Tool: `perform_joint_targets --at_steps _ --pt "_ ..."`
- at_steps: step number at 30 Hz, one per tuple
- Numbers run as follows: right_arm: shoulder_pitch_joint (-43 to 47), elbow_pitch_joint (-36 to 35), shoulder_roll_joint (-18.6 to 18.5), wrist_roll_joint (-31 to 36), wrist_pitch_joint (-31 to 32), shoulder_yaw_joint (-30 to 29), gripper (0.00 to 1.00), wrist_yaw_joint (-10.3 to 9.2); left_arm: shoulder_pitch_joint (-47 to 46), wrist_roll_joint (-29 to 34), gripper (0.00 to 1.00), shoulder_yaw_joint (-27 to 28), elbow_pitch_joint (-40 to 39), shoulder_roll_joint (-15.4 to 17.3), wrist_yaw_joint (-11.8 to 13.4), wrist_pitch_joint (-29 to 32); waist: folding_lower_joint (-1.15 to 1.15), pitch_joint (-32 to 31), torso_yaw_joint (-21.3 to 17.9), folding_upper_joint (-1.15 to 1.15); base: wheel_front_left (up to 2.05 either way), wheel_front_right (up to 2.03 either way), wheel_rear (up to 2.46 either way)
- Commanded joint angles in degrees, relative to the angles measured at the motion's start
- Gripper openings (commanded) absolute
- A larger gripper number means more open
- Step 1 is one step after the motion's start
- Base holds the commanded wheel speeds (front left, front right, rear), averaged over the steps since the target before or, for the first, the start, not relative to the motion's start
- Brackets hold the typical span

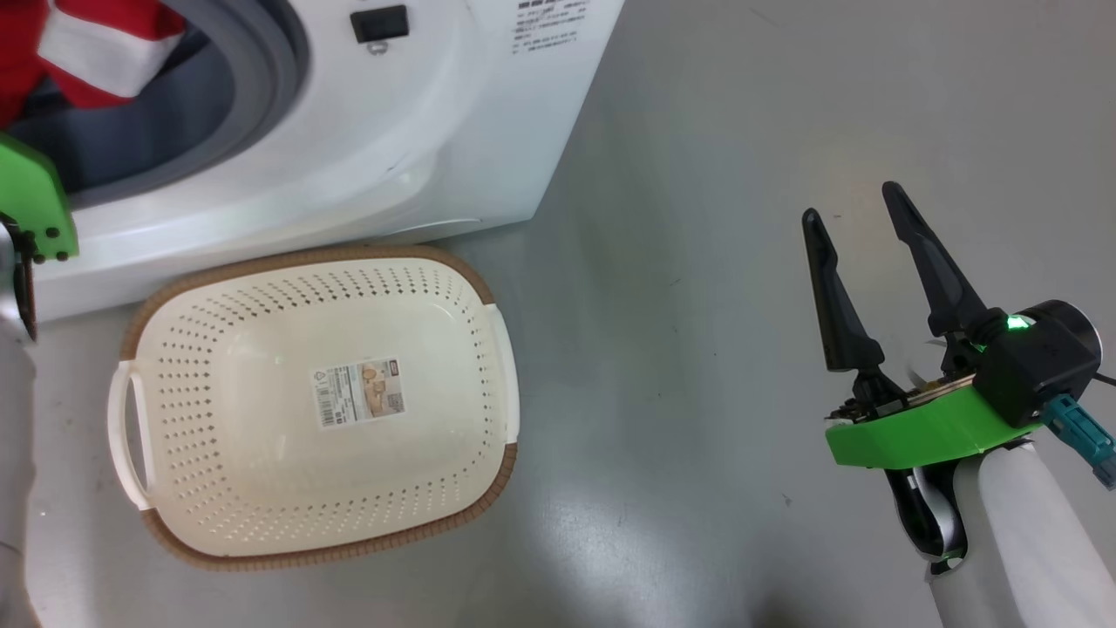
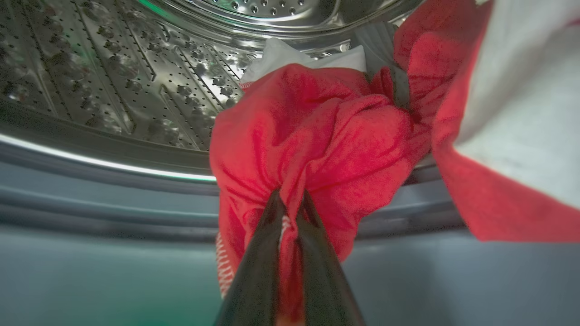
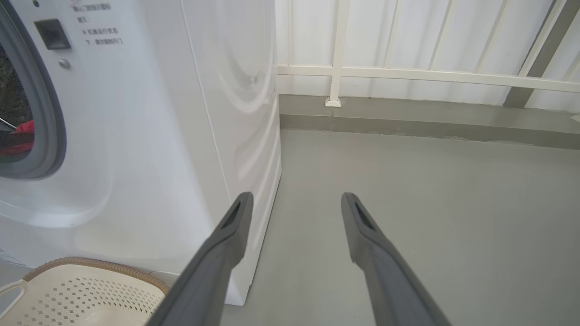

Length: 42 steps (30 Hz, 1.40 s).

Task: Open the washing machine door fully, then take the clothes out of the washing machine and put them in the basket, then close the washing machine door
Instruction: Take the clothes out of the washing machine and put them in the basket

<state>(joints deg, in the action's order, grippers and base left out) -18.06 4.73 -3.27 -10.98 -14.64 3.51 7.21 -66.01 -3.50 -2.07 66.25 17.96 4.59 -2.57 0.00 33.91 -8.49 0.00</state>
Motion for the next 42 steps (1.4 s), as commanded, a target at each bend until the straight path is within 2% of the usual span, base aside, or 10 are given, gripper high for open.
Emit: perform_joint_targets --at_steps 1,7,16,21,28,35,42 --pt "0.72 -1.06 0.15 0.02 -0.36 0.95 1.0 0.28 1.11 -1.35 0.0 1.74 -1.12 2.46 0.57 -1.87 0.0 -0.3 0.23 0.0 0.0 0.0 0.0" --pt "0.8 -0.64 0.25 -0.04 -0.36 0.93 1.0 0.28 3.99 -4.85 0.0 4.14 -1.91 1.42 -0.37 -8.19 0.0 -1.63 0.78 0.0 0.0 0.0 0.0" --pt "1.96 -0.04 0.3 0.43 -0.36 1.08 1.0 0.28 8.64 -9.07 0.0 7.56 -5.29 0.34 -1.71 -12.22 0.0 -4.9 1.62 0.0 0.0 0.0 0.0" --pt "3.07 0.34 0.32 0.13 -0.36 0.45 1.0 0.28 14.51 -11.41 0.0 11.55 -16.55 -1.1 -2.55 -12.4 0.0 -7.57 2.07 0.0 0.0 0.0 0.0" --pt "5.03 0.61 0.06 0.15 -0.36 -0.35 1.0 0.28 23.61 -11.85 0.0 15.37 -30.27 -4.95 -4.03 -12.42 0.0 -11.52 3.42 0.0 0.0 0.0 0.0" --pt "6.17 0.82 0.0 0.06 -0.36 -0.18 1.0 0.28 29.92 -10.57 0.0 15.99 -41.11 -9.23 -5.83 -12.43 0.0 -14.54 5.16 0.0 0.0 0.0 0.0" --pt "7.2 1.08 -0.1 -0.09 -0.36 -0.31 1.0 0.28 35.43 -9.04 0.0 14.82 -49.86 -11.95 -7.06 -12.43 0.0 -16.8 6.96 0.0 0.0 0.0 0.0"
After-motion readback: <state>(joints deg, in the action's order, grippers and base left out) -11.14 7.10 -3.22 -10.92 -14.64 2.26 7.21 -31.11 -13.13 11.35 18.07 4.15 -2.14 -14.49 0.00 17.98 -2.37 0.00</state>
